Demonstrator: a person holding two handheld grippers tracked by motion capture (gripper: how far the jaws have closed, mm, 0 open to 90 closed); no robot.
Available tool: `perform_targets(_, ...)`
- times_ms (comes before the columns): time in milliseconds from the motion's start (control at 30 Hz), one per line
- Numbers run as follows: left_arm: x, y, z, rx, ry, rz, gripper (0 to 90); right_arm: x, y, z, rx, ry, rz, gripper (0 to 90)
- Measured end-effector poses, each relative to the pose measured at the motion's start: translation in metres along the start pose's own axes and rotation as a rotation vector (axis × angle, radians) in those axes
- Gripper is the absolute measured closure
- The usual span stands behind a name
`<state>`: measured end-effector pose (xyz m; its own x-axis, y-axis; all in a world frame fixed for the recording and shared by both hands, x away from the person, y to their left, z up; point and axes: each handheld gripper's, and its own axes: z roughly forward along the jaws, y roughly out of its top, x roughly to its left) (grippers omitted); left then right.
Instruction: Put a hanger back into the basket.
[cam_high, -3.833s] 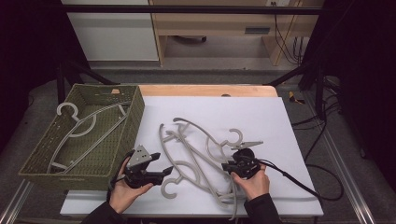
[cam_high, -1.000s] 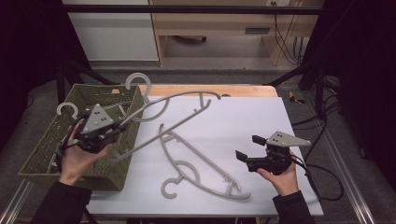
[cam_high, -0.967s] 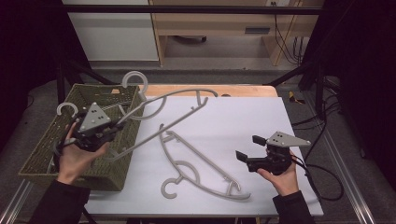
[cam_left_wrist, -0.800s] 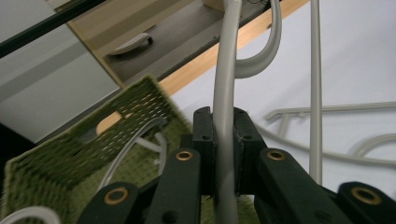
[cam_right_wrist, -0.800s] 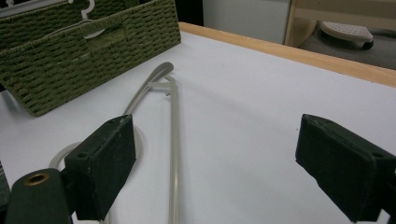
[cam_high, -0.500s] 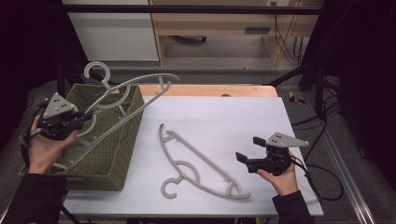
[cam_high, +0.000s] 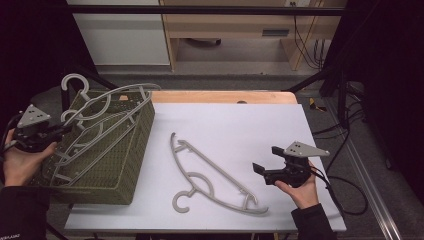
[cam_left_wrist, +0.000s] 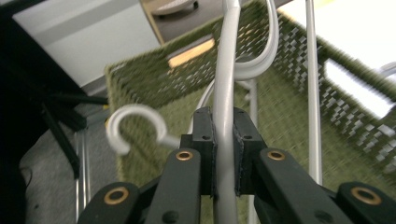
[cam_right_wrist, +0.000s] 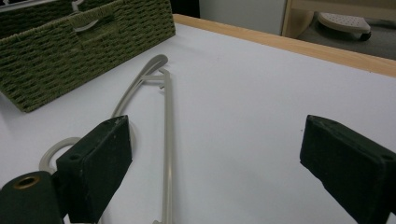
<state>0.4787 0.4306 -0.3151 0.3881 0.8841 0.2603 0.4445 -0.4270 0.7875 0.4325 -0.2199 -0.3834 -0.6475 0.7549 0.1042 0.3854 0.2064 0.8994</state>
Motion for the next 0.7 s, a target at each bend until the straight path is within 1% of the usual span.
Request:
perform_targets(200,0.013,-0.018,0.001,0.024,0.020,-0.035,82.5,0.001,0.000,0.001,0.006,0.002,0.006,9.3)
perform_targets(233,0.014,-0.021,0.002,0.032,0.030,-0.037,82.4,0.001,0.000,0.001,0.006,0.001,0.007,9.3)
perform_targets(367,0.019,-0.028,0.004,0.041,0.030,-0.063,82.5,0.000,0.000,0.002,0.006,0.003,0.001,9.2)
perform_targets(400,0.019,-0.031,0.006,0.050,0.035,-0.064,82.4,0.000,-0.001,0.002,0.010,0.006,-0.004,9.2)
perform_targets(433,0.020,-0.032,0.007,0.056,0.039,-0.065,82.5,0.001,-0.001,0.002,0.012,0.006,0.003,9.2)
perform_targets(500,0.023,-0.036,0.007,0.072,0.045,-0.073,82.5,0.001,-0.001,0.003,0.016,0.006,0.000,9.0)
perform_targets(567,0.023,-0.040,0.009,0.095,0.061,-0.070,82.4,0.001,-0.001,0.003,0.019,0.007,-0.005,8.9)
perform_targets(633,0.021,-0.043,0.012,0.086,0.048,-0.091,82.4,0.001,-0.001,0.004,0.024,0.009,-0.005,8.9)
perform_targets(700,0.016,-0.043,0.017,0.092,0.036,-0.093,82.4,0.001,-0.002,0.005,0.025,0.009,-0.006,8.8)
